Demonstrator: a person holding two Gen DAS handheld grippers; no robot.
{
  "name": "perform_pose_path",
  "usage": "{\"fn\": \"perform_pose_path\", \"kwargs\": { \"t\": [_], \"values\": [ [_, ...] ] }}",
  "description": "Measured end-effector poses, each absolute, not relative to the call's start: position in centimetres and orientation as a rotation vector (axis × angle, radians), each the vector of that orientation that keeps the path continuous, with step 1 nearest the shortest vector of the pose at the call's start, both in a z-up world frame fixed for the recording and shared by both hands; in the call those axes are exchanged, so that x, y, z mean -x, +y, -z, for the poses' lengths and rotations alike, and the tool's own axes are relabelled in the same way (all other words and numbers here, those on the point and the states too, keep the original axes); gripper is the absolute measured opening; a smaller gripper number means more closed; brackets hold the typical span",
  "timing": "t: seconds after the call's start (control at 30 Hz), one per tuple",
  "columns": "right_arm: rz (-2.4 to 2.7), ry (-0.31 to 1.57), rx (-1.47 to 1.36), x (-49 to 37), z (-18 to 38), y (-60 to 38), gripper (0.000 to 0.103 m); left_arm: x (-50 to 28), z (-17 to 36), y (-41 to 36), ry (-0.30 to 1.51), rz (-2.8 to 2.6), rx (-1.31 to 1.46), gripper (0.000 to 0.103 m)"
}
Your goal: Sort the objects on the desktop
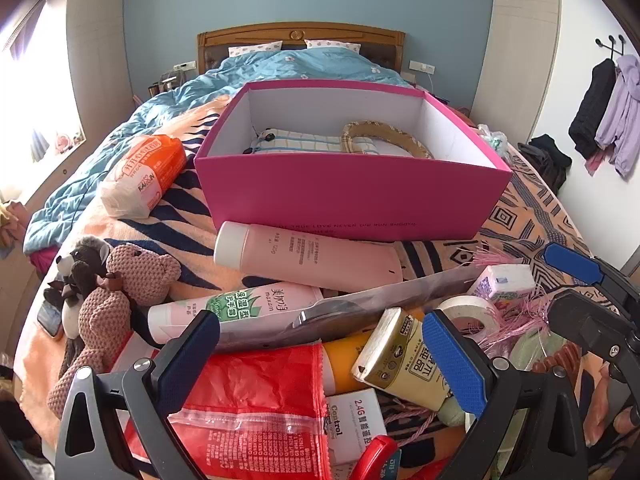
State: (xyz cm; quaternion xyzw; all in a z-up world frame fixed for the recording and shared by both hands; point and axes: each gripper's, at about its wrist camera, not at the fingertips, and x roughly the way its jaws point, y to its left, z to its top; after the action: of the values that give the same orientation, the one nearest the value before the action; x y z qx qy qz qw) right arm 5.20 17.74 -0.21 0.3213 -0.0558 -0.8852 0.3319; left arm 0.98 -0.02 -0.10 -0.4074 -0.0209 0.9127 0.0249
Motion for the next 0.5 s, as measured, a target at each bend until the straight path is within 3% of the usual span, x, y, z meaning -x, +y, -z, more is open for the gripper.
{"fn": "perform_pose_path", "kwargs": {
  "t": [0.5],
  "values": [
    [2.323, -0.103, -0.884, -10.5, 1.6, 20.7, 0.100, -4.0, -0.1, 2.0, 0.010, -2.728, 1.183, 0.103]
  ]
}}
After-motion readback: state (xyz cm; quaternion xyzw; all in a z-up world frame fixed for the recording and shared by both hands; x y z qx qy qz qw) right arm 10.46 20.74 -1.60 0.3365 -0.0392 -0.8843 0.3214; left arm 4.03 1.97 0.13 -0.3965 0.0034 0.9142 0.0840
